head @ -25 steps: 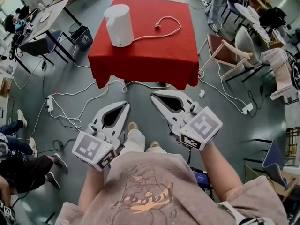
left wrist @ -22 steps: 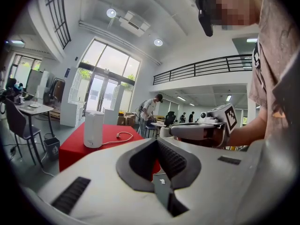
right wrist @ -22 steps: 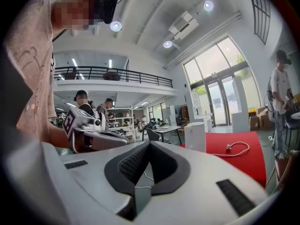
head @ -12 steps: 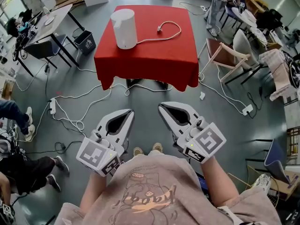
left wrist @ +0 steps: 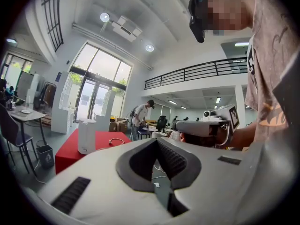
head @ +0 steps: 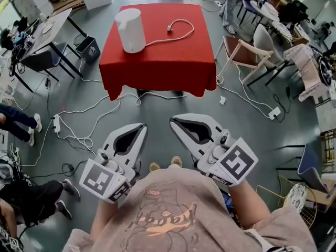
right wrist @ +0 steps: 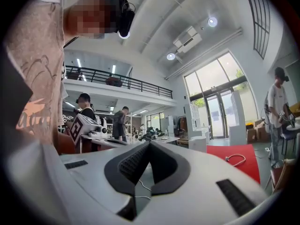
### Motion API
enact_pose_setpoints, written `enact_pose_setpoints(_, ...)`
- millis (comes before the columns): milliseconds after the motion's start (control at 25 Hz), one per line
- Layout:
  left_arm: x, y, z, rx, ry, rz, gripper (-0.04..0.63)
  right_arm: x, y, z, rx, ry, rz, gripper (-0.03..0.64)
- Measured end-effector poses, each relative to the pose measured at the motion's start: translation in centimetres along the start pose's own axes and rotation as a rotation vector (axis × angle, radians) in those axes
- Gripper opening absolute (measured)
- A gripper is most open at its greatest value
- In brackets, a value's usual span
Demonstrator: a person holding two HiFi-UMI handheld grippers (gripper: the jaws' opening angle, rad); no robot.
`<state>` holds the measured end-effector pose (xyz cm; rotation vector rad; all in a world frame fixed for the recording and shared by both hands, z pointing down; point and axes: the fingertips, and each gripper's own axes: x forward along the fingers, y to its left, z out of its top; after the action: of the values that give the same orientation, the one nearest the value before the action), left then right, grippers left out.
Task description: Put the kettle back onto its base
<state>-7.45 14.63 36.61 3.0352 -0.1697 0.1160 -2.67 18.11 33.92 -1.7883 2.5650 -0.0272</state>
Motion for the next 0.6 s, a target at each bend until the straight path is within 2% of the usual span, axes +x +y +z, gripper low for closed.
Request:
enact_pose_setpoints(240,0.3,-0.6,0.4,0.005,-0.008,-0.015,-0.009,-0.8,0.7,-0.8,-0.003,0.061,0.023,0.005)
enact_pose_setpoints(360,0.3,-0.7,0.4,0.005,-0.005,-0.015,-0.009,-0.7,0.5,-0.2,-0.018,0.016,0.018,0.005)
enact_pose_setpoints(600,0.2,-1.3,0.0,0.002,0.002,-0.011,-0.009,-1.3,0.5,-0.5,-0.016,0.026,0.021,0.005)
